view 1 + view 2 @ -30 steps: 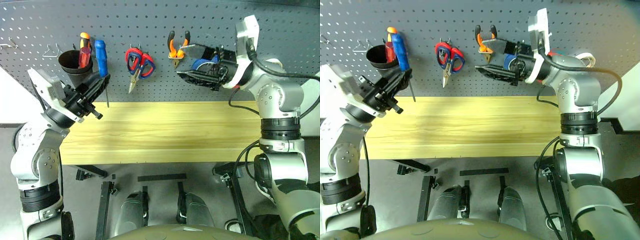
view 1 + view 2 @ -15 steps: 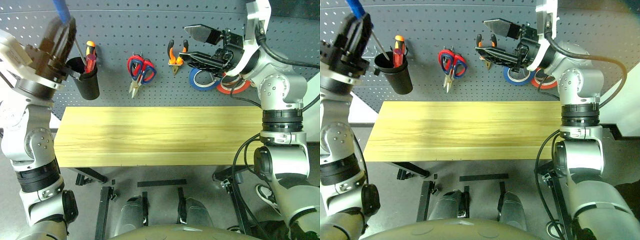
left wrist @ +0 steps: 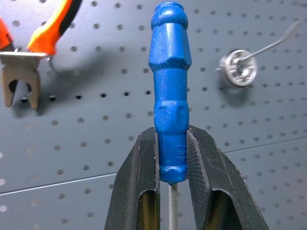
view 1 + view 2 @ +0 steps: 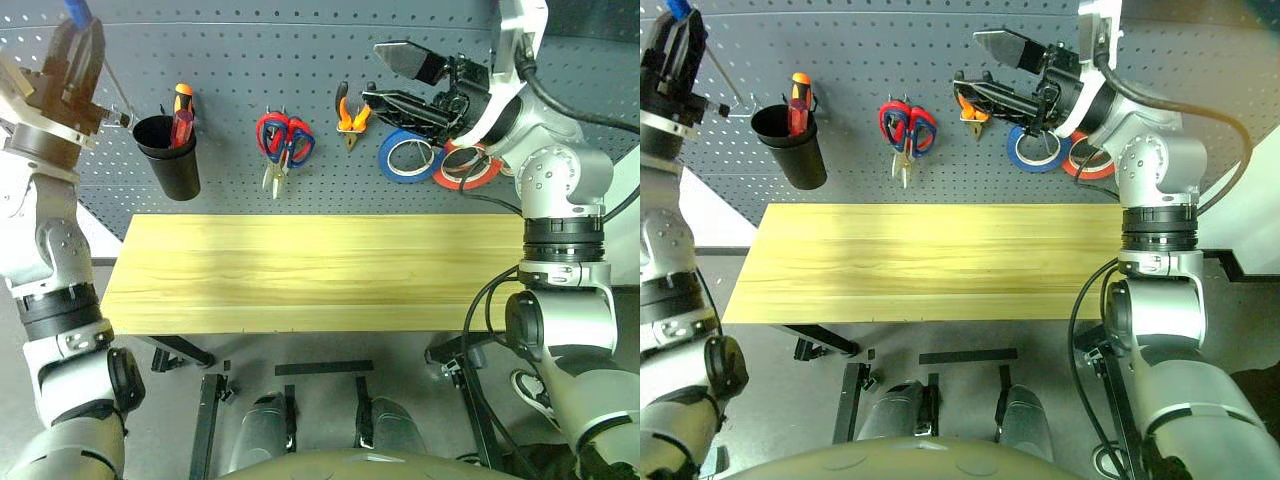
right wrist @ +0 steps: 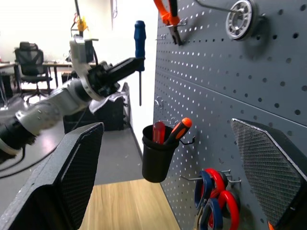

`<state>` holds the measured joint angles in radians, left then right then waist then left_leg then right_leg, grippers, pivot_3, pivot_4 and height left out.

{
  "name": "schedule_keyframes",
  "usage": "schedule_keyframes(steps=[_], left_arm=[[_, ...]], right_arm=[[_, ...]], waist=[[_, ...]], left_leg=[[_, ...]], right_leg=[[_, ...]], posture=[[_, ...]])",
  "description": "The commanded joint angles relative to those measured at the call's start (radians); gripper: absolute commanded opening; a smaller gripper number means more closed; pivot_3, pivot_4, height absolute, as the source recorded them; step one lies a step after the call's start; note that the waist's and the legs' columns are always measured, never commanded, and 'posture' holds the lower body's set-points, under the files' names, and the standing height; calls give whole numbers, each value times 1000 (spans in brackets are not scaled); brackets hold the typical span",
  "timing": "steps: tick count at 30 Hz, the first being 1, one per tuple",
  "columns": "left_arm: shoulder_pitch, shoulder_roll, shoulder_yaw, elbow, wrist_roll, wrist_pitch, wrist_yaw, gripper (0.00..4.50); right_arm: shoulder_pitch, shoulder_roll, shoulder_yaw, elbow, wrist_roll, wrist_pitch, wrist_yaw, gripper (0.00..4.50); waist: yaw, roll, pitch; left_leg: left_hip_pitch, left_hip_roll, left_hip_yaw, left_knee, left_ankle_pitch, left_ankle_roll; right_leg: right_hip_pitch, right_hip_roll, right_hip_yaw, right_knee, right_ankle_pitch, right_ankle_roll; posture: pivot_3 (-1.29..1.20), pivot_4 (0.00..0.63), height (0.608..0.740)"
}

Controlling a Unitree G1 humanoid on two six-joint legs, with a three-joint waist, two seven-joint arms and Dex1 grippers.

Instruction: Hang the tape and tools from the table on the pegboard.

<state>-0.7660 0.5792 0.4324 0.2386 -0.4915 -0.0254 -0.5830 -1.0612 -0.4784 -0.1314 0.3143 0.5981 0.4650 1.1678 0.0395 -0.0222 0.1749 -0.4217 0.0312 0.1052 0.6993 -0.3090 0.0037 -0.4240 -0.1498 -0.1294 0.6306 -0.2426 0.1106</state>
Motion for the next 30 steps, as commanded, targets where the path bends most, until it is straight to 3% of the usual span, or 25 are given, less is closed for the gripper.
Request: schedule_keyframes(steps=[1, 12, 24, 26, 30], left_arm=[[-75, 5, -23, 112, 44, -103, -28, 422], [-126, -8, -74, 348, 217, -197, 161, 422], [-114, -22, -70, 303, 198, -167, 158, 4419], [-108, -20, -66, 269, 182, -158, 148, 4486], [24, 14, -48, -25, -64, 6, -91, 4486]], right_arm=[[-15, -10, -23, -46, 29, 15, -6, 4500], [7, -31, -25, -86, 25, 26, -24, 4500], [25, -33, -14, -99, 14, 8, -26, 4500], [27, -34, -18, -107, 22, 16, -28, 4500], [37, -61, -32, -117, 31, 38, -25, 4500]], waist=[[-1, 0, 0], [-7, 0, 0], [-27, 0, 0], [-30, 0, 0], [-43, 0, 0]], left_leg=[[0, 0, 0, 0, 0, 0], [0, 0, 0, 0, 0, 0], [0, 0, 0, 0, 0, 0], [0, 0, 0, 0, 0, 0], [1, 0, 0, 0, 0, 0]], right_leg=[[0, 0, 0, 0, 0, 0], [0, 0, 0, 0, 0, 0], [0, -1, 0, 0, 0, 0], [0, -1, 0, 0, 0, 0], [0, -1, 0, 1, 0, 0]], posture=[[119, 101, 738], [87, 104, 738], [82, 104, 738], [81, 104, 738], [73, 108, 738]])
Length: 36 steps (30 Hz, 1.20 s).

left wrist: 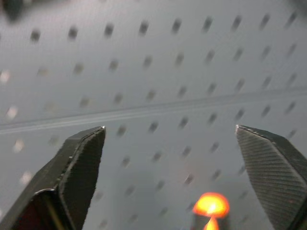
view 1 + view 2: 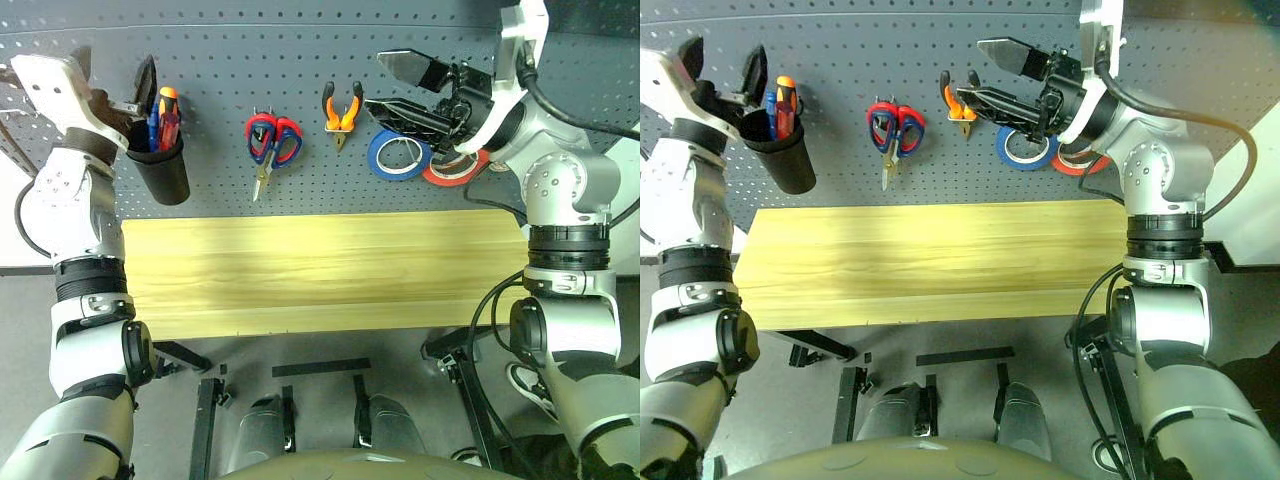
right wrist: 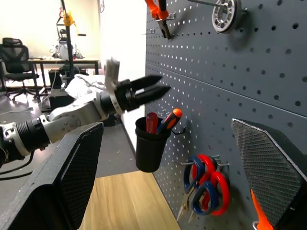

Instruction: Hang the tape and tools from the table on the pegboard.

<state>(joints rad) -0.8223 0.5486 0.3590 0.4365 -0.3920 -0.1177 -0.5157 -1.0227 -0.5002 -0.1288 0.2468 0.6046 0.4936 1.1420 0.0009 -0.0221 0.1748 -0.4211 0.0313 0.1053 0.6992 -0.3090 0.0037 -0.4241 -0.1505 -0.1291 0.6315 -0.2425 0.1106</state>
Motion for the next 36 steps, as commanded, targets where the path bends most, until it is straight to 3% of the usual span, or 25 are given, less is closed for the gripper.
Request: schedule_keyframes(steps=[1, 5, 10, 14, 24, 36], left_arm=[[123, 62, 31, -298, -228, 152, -212, 4486], [268, 152, 76, -515, -408, 346, -308, 4486], [431, 211, 52, -610, -513, 523, -404, 4486], [523, 195, -24, -607, -473, 540, -490, 4486], [604, 106, -153, -485, -304, 394, -637, 4486], [614, 140, -87, -420, -277, 333, -708, 4486]], right_arm=[[2, -47, -38, -53, 28, 18, 4, 4500], [32, -91, -39, -81, 49, 68, 24, 4500], [142, -142, 5, -119, 23, 82, 74, 4500], [252, -150, 36, -141, -14, 46, 86, 4500], [442, -126, 88, -124, -94, -87, 101, 4500], [394, -142, 143, -135, -122, -123, 165, 4500]], waist=[[-10, 0, 0], [-13, 0, 0], [-10, 1, 0], [-7, 1, 0], [-19, 1, 0], [-18, 5, 2]], left_leg=[[0, 0, 0, 0, 0, 0], [0, 1, -1, 0, 0, 0], [12, 0, 0, -1, 0, 0], [15, 0, 0, 0, -1, 0], [15, 0, 1, 0, -1, 0], [16, 1, 0, 0, -1, 1]], right_leg=[[0, 0, 0, 0, 0, 0], [0, 0, 0, 0, 0, 0], [11, 0, 2, -1, 0, 0], [16, 0, 2, -1, 0, 0], [15, 0, 3, -1, 0, 0], [15, 0, 4, -1, 0, 0]], posture=[[73, 108, 738], [73, 112, 738], [63, 118, 738], [48, 124, 738], [-26, 135, 738], [4, 154, 738]])
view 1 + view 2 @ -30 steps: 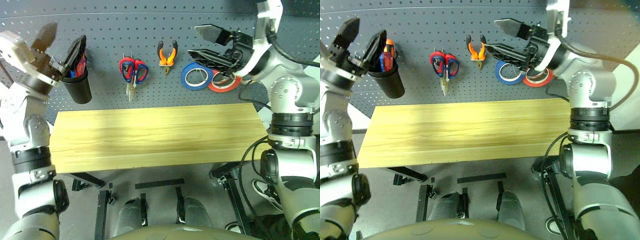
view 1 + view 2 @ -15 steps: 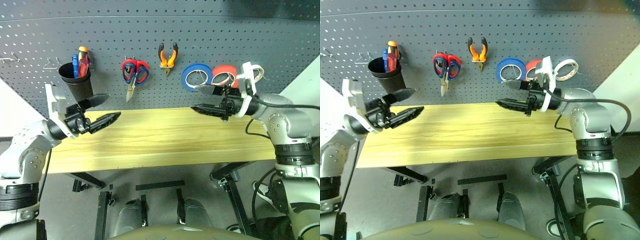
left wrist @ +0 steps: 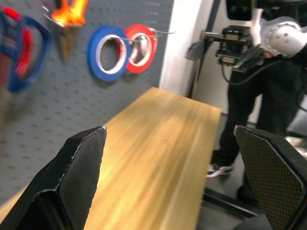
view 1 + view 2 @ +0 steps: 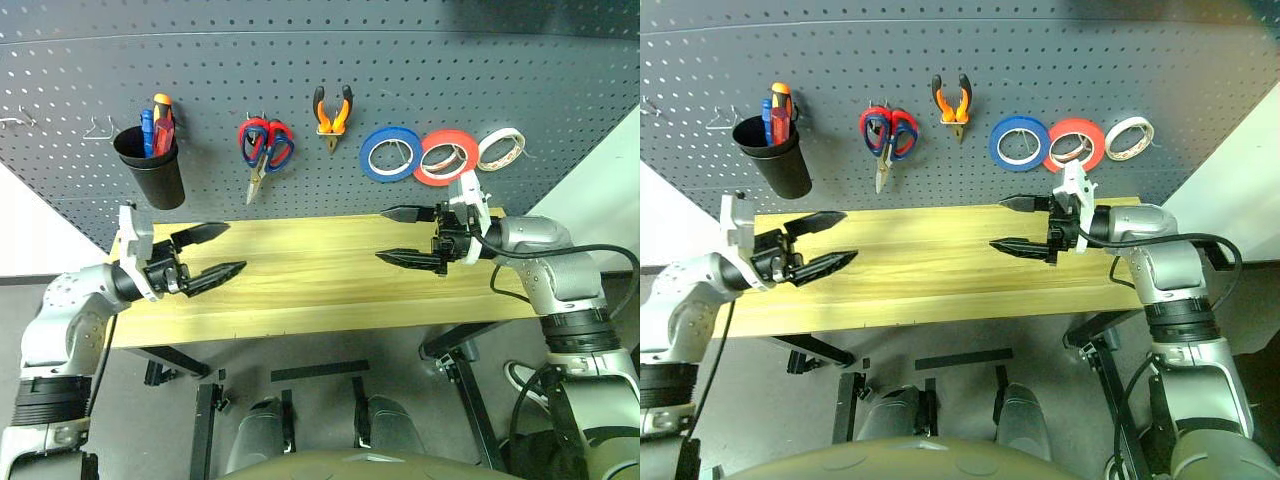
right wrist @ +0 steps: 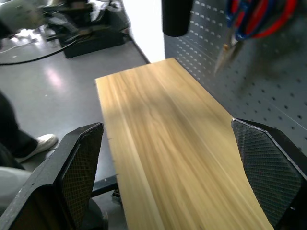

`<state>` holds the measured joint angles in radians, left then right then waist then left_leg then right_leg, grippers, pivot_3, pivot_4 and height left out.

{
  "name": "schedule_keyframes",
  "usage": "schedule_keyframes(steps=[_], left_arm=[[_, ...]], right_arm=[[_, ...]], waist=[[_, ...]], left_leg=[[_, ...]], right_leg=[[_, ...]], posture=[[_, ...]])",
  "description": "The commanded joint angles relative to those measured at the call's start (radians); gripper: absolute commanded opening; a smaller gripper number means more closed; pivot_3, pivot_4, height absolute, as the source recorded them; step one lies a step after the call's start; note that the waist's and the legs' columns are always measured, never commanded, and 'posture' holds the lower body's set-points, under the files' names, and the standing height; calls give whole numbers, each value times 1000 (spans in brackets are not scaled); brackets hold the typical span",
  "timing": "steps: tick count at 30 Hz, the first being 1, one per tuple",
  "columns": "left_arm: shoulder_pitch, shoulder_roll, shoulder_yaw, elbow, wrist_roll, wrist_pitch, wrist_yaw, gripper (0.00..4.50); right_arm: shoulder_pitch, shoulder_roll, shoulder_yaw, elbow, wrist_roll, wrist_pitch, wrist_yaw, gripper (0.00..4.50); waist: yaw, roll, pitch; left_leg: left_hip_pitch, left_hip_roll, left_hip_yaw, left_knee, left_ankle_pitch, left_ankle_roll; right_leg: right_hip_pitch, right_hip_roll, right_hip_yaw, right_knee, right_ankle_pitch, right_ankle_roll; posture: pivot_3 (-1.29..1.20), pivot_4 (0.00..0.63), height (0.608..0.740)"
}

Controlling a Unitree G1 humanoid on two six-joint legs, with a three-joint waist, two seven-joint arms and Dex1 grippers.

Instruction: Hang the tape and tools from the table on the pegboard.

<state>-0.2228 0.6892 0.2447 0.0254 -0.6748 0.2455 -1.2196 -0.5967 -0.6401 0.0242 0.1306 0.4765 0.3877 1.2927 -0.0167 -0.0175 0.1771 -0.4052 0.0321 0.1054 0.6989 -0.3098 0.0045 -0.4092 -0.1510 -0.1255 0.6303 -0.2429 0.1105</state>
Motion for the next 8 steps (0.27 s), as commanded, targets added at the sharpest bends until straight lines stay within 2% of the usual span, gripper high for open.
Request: schedule_keyframes(steps=[1, 5, 8], left_arm=[[24, -8, 34, -24, -1, -23, 12, 4486], [71, -19, 48, -41, 8, -46, 17, 4486], [83, -19, 49, -45, 6, -48, 19, 4486]], right_arm=[[-37, -4, -3, -13, -1, -23, 23, 4500], [-60, -7, 3, -12, -2, -12, 31, 4500], [-69, -3, 8, -8, -5, -18, 34, 4500]], waist=[[1, 0, 0], [4, 0, 0], [5, 0, 0]], left_leg=[[0, 0, 0, 0, 0, 0], [0, 0, 0, 0, 0, 0], [0, 0, 0, 0, 0, 0]], right_leg=[[0, 0, 0, 0, 0, 0], [0, 0, 0, 0, 0, 0], [0, 0, 0, 0, 0, 0]], posture=[[5, 156, 738], [32, 161, 738], [43, 142, 738]])
